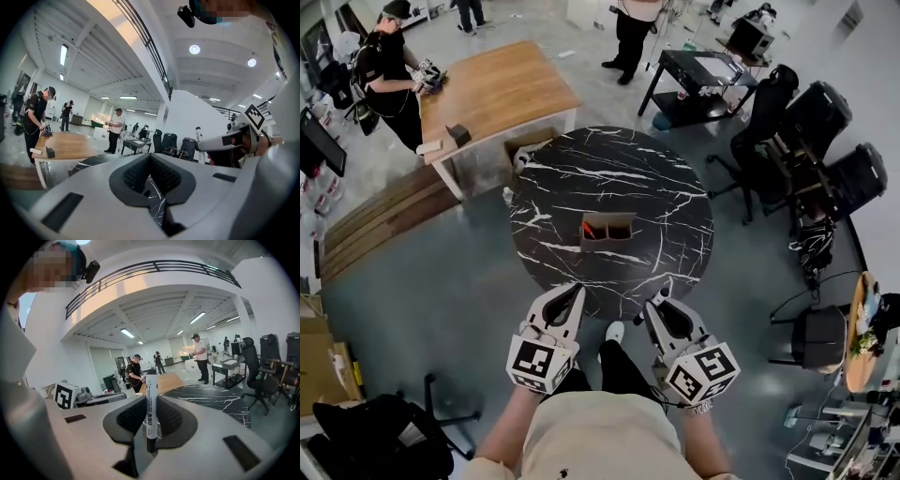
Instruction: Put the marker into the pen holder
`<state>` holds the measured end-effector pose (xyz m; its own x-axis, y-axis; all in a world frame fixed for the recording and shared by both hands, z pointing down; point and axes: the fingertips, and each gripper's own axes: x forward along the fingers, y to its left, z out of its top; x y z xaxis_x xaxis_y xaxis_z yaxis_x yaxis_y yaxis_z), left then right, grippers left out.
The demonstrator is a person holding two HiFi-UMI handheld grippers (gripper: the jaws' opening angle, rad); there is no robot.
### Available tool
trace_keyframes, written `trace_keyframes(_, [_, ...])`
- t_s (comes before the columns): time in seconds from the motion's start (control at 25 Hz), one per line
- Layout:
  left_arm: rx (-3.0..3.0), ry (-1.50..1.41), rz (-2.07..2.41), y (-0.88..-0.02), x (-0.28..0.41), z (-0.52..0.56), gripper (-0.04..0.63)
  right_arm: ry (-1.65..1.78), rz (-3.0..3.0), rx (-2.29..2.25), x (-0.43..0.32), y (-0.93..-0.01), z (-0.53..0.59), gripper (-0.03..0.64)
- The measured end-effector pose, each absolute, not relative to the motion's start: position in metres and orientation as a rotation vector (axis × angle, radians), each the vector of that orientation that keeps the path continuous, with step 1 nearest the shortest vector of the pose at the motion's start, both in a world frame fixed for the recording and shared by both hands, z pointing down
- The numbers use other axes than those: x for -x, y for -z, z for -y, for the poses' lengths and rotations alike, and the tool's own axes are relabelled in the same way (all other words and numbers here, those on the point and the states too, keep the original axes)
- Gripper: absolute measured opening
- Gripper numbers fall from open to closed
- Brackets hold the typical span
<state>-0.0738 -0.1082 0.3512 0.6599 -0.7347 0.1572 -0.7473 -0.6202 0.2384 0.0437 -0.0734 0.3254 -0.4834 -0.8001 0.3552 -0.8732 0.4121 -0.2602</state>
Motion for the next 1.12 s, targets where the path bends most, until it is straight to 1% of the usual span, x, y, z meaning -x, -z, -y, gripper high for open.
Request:
trace_keyframes(0.48, [-2.498, -0.092, 1.346, -0.367, 0.079, 0.156, 0.008, -0.643, 2.548, -1.316, -0.052, -0.351, 0.147, 0.078])
trace_keyframes(0.84, [-2.447, -0.164, 1.444, -0.380, 0.037, 0.215, 0.008, -0.597, 2.620, -1.148, -0.075, -0.363, 0.223, 0.078])
trace_keyframes(1.12, [-2.345, -0.171, 1.518, -0.396, 0.028, 0.240, 0.008, -0.468, 2.681, -1.067, -0.076, -0.372, 0.267, 0.078])
